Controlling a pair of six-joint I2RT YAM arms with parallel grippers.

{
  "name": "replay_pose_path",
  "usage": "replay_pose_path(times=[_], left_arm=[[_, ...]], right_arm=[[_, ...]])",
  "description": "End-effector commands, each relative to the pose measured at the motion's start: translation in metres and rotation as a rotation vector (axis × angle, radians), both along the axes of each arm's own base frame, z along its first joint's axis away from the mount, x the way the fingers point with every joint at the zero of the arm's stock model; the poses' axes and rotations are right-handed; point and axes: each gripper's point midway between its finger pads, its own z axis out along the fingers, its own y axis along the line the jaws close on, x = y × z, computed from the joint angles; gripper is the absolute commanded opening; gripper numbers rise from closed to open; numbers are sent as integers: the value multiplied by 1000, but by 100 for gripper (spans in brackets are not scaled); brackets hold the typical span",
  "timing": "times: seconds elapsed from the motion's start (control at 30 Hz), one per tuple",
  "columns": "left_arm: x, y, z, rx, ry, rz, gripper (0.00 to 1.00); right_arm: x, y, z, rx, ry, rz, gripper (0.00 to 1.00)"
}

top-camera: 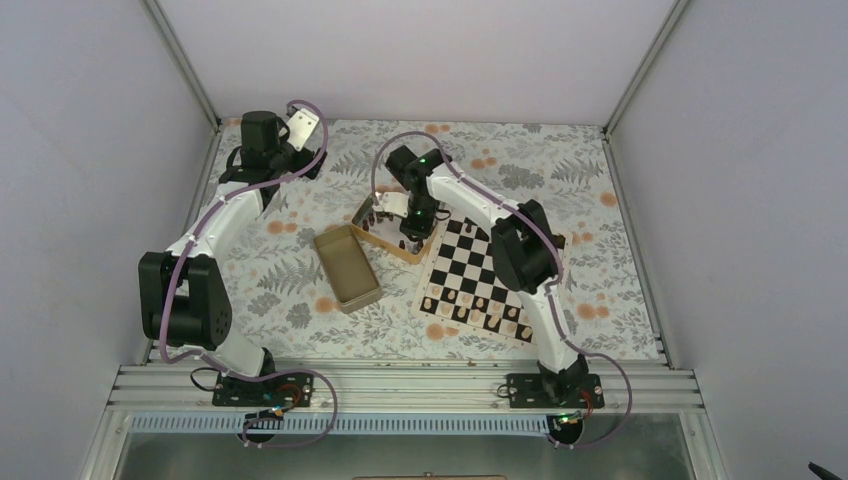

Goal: Set up the chess pieces on the board
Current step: Pick up the chess piece from the storage box.

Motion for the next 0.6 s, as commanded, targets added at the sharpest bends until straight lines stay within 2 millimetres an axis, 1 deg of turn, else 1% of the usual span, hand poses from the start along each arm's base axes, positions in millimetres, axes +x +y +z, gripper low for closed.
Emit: replay_pose_path(times=[0.0,0.2,0.57], left_arm=[[-2,-2,22,0,-49,-12,100],[-2,-1,22,3,-53,-9,100],[-2,1,21,5,-57,-4,100]], right_arm=[[-3,-2,-7,-50,25,-18,42],[-5,-5,-19,-84,55,-21,42],[-2,-6,-26,-110,58,-25,42]])
